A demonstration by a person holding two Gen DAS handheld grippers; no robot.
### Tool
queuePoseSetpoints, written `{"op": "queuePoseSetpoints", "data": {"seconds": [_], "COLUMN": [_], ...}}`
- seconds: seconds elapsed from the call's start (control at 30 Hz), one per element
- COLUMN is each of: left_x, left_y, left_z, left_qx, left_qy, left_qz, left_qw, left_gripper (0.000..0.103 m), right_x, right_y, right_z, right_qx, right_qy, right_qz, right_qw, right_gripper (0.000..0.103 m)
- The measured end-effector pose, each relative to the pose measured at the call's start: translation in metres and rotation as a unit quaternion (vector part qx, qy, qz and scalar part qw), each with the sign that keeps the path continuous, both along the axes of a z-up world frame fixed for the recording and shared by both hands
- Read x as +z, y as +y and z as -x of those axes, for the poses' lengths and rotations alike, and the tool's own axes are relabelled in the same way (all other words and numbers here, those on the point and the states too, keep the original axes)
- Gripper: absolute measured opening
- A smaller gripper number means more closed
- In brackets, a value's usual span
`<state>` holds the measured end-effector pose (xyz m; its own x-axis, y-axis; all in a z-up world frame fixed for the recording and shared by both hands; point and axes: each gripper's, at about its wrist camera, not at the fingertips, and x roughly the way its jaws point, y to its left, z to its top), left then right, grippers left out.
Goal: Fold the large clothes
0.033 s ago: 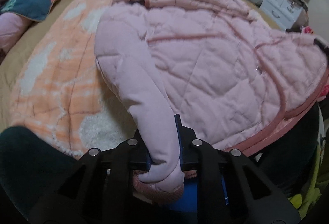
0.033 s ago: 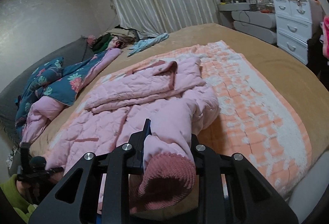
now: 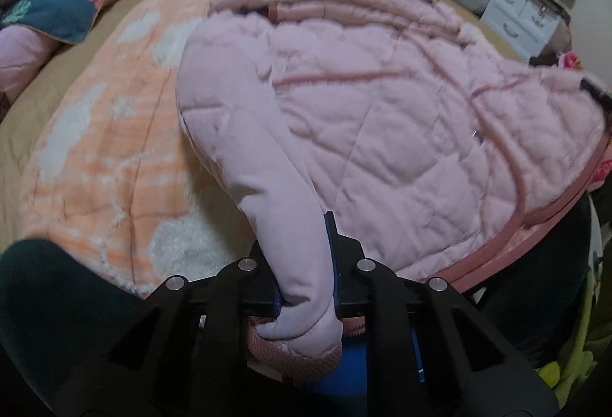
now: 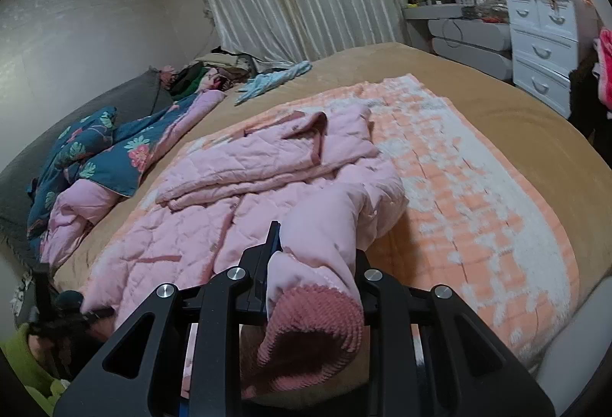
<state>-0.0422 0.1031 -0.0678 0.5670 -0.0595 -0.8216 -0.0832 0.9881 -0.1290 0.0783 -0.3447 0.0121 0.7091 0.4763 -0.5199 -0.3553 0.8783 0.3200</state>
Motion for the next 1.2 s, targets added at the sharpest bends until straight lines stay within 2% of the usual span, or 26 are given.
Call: {"op": "queuePoseSetpoints", "data": {"seconds": [0.17,0.4,0.87,1.2], "left_x": [0.02,0.027,0.063,0.077], "left_y": [0.0,0.003,0.02,0.028], "left_z": [-0.007,-0.01,-0.031,-0.045], "left_qx": [0.006,0.013,0.036,0.038], "left_qy": [-0.034,-0.049,-0.1,-0.117], "left_qz": [0.001,0.013,0.037,0.044], "left_qw": [0.9994,0.9986,0.9936,0.9915], "left_gripper": [0.008,0.008,0.008,0.008], "right_x": [-0.008,-0.007,0.008,0.019], "right_y": [-0.007,-0.007,-0.004,-0.001], "right_z": [0.004,0.007,0.002,-0.007], "right_qx": [-0.012,-0.022,-0.03,-0.032], "right_qy": [0.01,0.012,0.008,0.008], "right_qz": [-0.007,-0.014,-0.031,-0.041], "right_qw": [1.0,1.0,0.999,0.999], "right_gripper": [0.023,0.023,0.023,0.023]}}
